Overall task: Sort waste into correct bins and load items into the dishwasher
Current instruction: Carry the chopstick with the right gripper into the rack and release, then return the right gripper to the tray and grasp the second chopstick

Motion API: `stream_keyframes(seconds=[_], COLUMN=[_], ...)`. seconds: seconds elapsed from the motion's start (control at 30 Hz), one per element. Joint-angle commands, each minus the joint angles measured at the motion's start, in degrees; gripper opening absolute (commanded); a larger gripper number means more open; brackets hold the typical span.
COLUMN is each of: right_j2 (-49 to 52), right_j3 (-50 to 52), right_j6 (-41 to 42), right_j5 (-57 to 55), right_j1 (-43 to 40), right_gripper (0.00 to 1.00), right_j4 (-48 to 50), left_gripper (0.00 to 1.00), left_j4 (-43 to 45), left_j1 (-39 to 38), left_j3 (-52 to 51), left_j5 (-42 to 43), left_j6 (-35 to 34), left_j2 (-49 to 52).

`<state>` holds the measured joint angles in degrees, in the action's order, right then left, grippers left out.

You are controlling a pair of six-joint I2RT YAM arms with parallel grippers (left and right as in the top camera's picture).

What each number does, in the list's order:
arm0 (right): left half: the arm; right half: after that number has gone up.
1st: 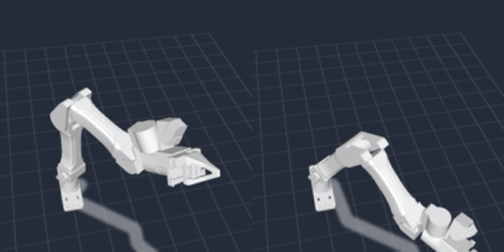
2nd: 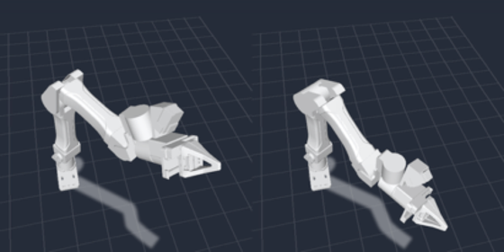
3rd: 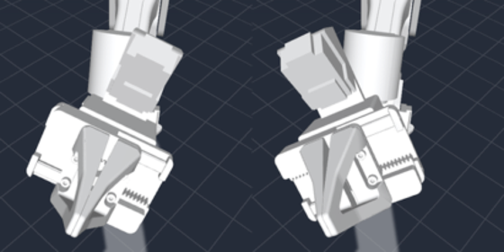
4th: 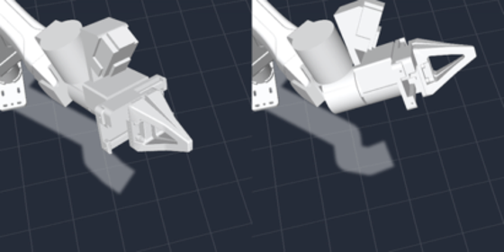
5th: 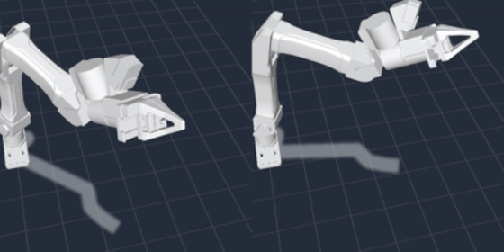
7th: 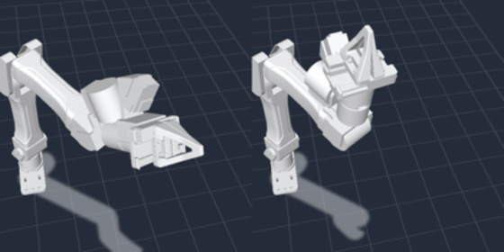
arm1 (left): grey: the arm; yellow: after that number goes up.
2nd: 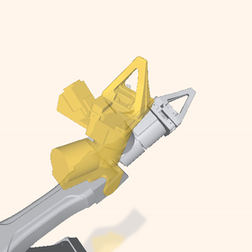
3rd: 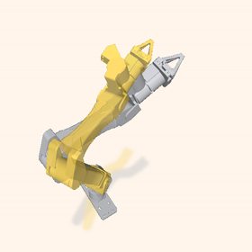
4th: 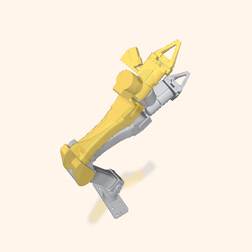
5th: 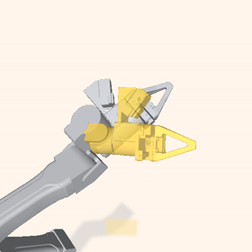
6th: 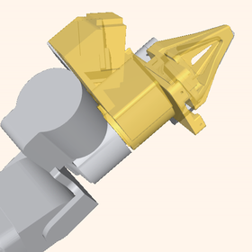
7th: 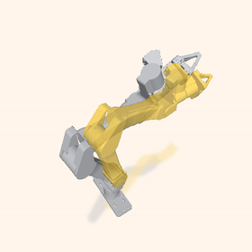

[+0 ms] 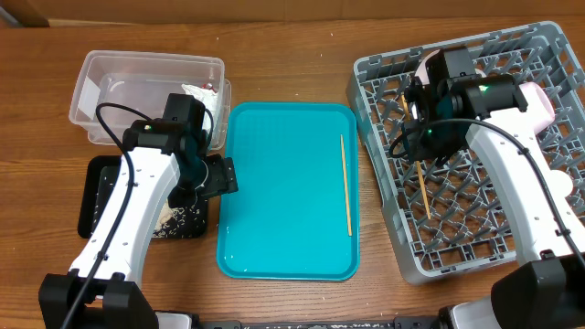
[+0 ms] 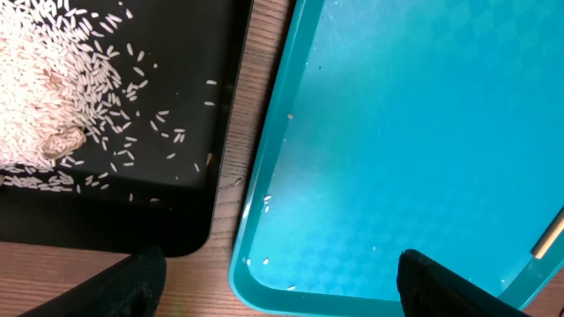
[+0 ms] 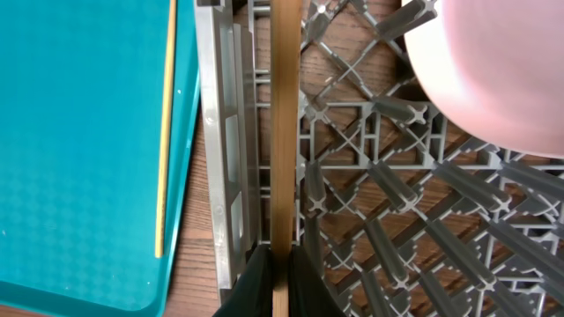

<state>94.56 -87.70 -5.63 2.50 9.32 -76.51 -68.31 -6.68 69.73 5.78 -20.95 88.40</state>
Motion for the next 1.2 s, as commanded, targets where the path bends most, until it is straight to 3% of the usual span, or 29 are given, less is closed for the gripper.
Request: stream_keyframes(seconds=[0.0,0.43,0.5,0.53,0.63,0.9,1.17], right_j2=[-0.5,-0.2,-0.2,-0.3,-0.3,-0.4,0.9], right_j3=[2.2,16.2,16.3,16.2,13.9,-1.2,2.3], right_j6=[-0.2,-0.2,-0.2,-0.2,0.0,3.1,5.9], right_j5=[-0.3,3.1,3.1,3.1,3.1,8.6,9.5], right_j1=[-0.1,0.0,0.0,0.0,0.0,1.4,11.7], right_gripper=[0.04,0.04,0.14,0.25,0.32,0.35,0.43], right_j4=[1.0,8.9,8.8,8.7,6.7,1.2,9.4], left_gripper=[0.85,0.86,0.86,0.86,0.86,0.87,0.87], left_j4=[-0.1,0.2,0.2,0.2,0.2,0.3,0.5], left_j1=[-0.2,-0.2,-0.2,-0.2,-0.2,-0.2,-0.2], left_j3=[-0.3,-0.3,-0.3,-0.3,-0.3,-0.3,-0.3], left_j5=[-0.4,-0.4,-0.4,-0.4,-0.4,-0.4,-0.2], left_j6=[0.2,0.2,0.2,0.2,0.2,0.2,0.2], left_j2=[-0.4,-0.4,-0.4,-0.4,-0.4,-0.4,-0.4])
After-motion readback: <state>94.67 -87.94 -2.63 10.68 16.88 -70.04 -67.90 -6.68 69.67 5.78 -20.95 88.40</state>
